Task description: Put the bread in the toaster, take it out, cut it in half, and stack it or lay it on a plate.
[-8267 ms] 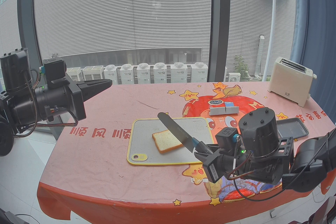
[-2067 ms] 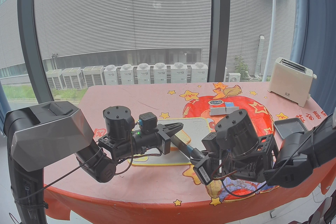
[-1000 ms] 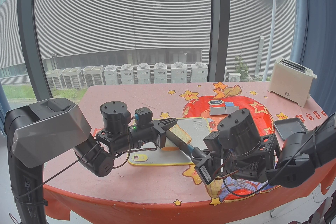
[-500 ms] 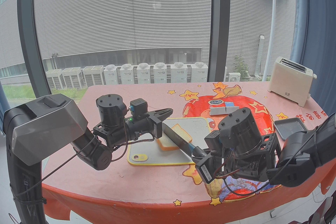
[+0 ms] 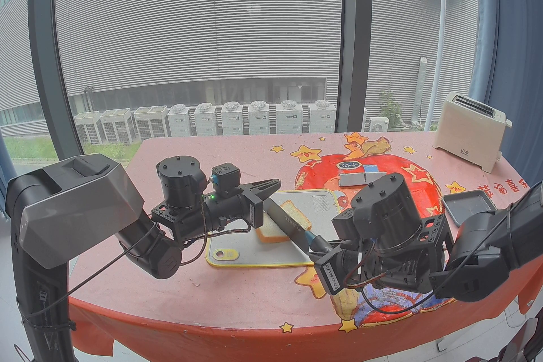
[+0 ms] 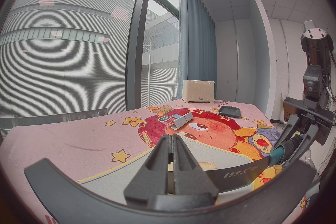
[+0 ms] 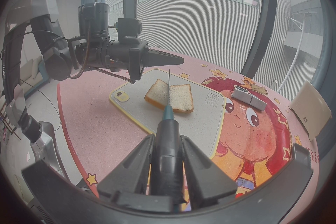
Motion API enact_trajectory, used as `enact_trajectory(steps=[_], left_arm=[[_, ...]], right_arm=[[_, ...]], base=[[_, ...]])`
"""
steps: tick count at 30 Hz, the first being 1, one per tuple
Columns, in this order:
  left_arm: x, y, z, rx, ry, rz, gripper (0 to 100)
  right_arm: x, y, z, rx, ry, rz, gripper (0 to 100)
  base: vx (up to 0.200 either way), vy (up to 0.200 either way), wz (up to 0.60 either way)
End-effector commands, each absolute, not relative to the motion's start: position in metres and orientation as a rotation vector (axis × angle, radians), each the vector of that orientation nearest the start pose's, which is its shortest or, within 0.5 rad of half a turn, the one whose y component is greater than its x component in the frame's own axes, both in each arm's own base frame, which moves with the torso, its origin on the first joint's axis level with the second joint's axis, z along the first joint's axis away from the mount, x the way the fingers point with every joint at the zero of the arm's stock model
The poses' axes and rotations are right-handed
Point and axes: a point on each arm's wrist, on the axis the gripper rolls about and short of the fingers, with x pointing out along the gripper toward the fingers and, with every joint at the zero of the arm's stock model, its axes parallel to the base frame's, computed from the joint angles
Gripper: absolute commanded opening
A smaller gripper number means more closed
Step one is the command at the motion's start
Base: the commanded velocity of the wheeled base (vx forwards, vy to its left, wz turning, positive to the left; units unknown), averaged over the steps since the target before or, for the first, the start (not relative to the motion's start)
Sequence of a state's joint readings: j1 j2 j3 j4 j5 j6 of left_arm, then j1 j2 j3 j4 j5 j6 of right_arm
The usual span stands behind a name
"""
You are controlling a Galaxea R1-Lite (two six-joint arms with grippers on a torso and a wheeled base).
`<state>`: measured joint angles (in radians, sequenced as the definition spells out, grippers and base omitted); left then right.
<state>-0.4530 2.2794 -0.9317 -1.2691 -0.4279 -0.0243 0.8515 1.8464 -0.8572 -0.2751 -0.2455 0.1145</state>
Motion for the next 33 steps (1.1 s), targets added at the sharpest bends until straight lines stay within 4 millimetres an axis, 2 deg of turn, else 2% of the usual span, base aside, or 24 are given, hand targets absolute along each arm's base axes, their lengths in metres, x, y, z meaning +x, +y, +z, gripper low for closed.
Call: enact_trajectory(steps=[1,19,33], left_arm=[[0.361,-0.187,0.066,-0.020,0.093,-0.882,0],[0.361,-0.193,0.045,-0.014,0.146,-0.895,0],[0.362,-0.193,0.039,-0.014,0.161,-0.894,0]], right_arm=[[0.214,0.237,0.115,-0.274,0.653,0.544,0],[0.213,0.237,0.115,-0.272,0.656,0.542,0],[0.213,0.236,0.115,-0.272,0.656,0.542,0]], base=[[0.000,0.000,0.00],[0.000,0.000,0.00],[0.000,0.000,0.00]])
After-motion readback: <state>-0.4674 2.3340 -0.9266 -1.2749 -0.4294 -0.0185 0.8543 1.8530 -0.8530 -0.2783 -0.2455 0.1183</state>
